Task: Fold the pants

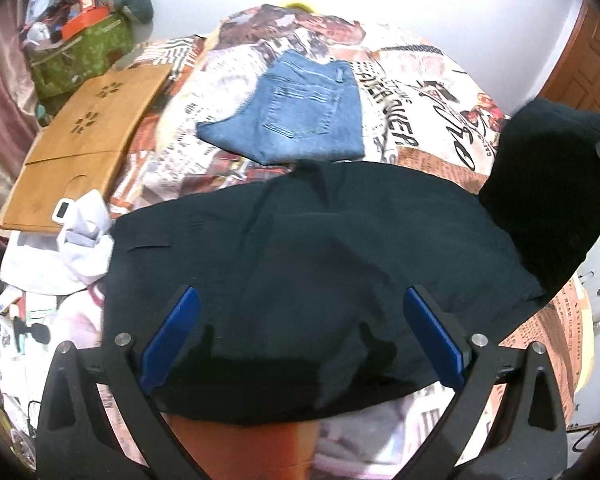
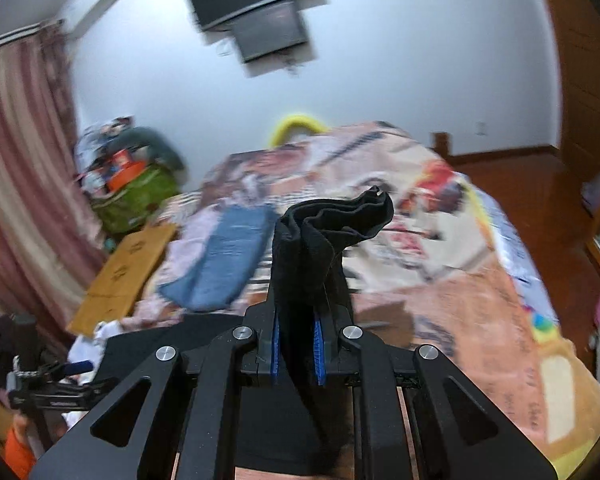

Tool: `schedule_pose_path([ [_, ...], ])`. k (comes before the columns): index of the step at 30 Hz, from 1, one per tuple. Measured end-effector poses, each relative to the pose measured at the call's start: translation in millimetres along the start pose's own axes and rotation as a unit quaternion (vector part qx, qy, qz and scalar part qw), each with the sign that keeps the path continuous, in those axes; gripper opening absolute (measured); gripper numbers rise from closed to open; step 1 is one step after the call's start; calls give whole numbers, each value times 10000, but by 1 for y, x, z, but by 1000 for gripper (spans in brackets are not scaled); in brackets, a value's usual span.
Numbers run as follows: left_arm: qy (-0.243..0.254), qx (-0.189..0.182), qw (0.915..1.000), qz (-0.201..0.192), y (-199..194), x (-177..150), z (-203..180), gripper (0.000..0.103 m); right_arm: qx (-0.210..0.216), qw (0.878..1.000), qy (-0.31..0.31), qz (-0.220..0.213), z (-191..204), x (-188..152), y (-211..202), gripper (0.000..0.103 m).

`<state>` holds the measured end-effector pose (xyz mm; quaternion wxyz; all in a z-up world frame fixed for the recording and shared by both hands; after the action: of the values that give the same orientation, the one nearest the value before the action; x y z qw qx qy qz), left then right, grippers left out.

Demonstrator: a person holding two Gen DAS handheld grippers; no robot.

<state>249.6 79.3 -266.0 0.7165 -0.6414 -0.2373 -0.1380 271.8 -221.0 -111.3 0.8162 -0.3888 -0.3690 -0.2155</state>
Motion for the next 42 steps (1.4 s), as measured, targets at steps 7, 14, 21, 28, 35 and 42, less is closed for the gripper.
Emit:
schedule_pose_path([
  [7, -159, 92, 9998, -109, -15, -8, 24, 103, 854, 9886, -78, 1238, 57, -47, 86, 11],
  [14, -165, 143, 9997, -103, -18, -12, 29, 103, 923, 9591, -159, 2673, 67, -130, 136, 16],
  [21, 13, 92, 9998, -160, -21, 1, 5, 103, 1088, 9600, -196, 2571, 70, -116, 114, 63],
  [28, 322, -105, 9990, -298, -20, 36, -41, 103, 773, 9759, -277, 2023, 42, -74, 85, 64],
  [35, 643, -397, 9971, -100, 5, 69, -91, 103, 207, 9842, -243, 1739, -7, -42, 83, 64],
  [42, 919, -369, 9948, 229, 44, 79, -124, 103, 46, 9783, -196, 2060, -39, -50, 102, 64],
])
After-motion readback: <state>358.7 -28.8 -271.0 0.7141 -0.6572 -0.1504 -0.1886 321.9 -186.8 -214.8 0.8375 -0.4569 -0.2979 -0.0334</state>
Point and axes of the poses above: each gripper's, at about its wrist camera, not at the fingertips, and y roughly the way its jaws point, z to its left, x to its top, the point moved 6 cm from there along y, roughly the way its jaws point, and after that the axes turned 12 degrees about x, right-handed, at the moved point
